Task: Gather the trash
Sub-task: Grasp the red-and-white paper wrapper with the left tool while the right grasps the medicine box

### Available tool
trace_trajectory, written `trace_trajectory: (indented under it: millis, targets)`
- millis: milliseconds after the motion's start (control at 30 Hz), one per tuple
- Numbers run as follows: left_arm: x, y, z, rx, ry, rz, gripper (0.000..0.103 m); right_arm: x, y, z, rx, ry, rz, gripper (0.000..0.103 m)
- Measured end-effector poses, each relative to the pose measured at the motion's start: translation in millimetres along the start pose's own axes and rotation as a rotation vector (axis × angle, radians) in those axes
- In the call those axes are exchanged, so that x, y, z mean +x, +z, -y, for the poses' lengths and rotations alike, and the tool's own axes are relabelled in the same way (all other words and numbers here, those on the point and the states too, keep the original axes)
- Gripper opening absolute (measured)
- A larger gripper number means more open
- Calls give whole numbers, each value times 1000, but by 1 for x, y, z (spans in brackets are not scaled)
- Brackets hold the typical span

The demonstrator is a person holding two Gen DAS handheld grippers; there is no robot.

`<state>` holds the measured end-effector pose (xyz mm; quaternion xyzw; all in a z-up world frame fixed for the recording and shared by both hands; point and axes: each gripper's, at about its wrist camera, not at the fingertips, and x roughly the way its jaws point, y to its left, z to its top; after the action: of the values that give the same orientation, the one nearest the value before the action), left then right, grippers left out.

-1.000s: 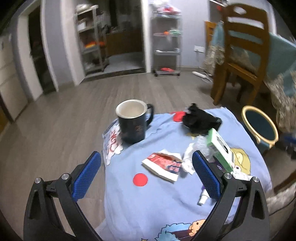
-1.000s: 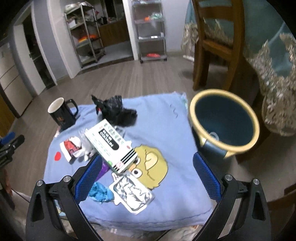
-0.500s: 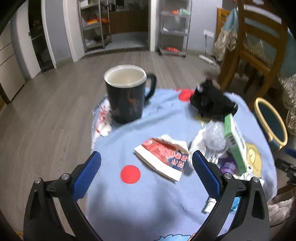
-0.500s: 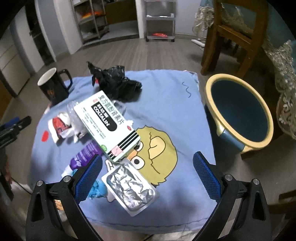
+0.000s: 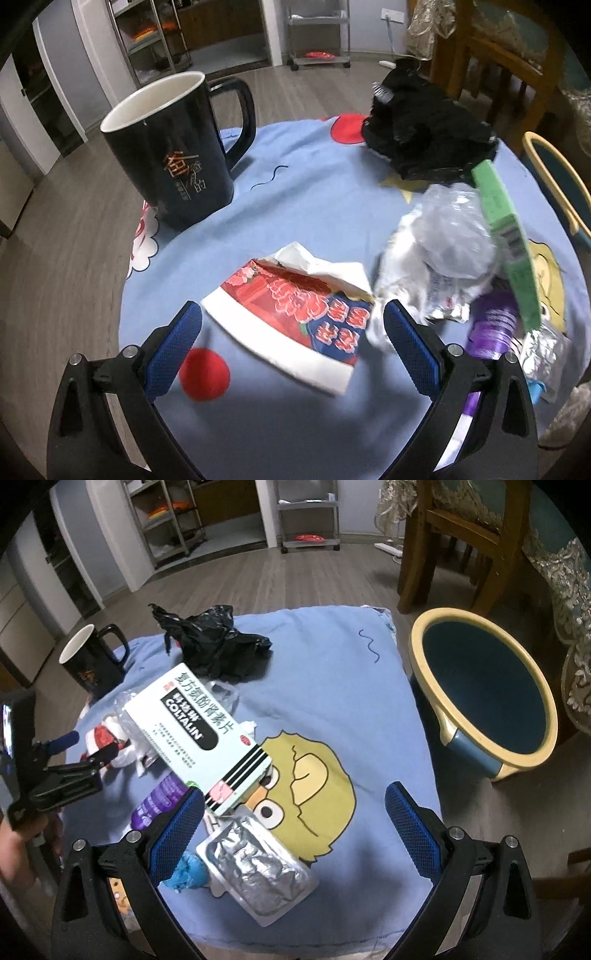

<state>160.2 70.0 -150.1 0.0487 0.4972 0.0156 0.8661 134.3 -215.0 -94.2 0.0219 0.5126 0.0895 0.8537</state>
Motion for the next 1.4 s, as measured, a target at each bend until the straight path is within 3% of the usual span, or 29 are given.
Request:
trace_trajectory:
  millis: [133, 300, 467, 500, 567, 600, 767, 867, 1033, 1167, 1400]
  targets:
    - [10, 1, -1, -27, -23, -13, 97, 7, 3, 0, 9, 33, -8, 97]
    - [19, -3, 6, 30, 6, -26, 97, 14, 5, -14, -36, 46, -17, 97]
    - [23, -1, -1, 11, 9, -24, 94, 14, 5, -19, -44, 53, -17, 97]
    - [23, -1, -4, -2, 2, -22, 92, 14, 5, -18, -42, 52, -17, 97]
    - [19, 0, -8, -14, -13, -18, 75, 14, 4, -17, -33, 49, -20, 97]
    - [16, 1, -8, -12, -26, -14, 73, 15, 5, -16, -27, 47, -22, 97]
    - [-3, 5, 6, 82, -25, 24, 31, 17, 6, -14, -21, 44, -28, 97]
    - [-18, 11, 8, 98, -25, 30, 20, 18, 6, -17, -45, 43, -21, 97]
    - [-45, 25, -9, 35, -62, 24, 10, 22, 11, -37, -146, 96, 27, 97]
    - [-72, 39, -21, -7, -130, 24, 10, 33, 19, -54, -203, 133, 38, 97]
    - [-62, 33, -20, -43, -178, 14, 10, 64, 29, -74, -266, 158, 7, 97]
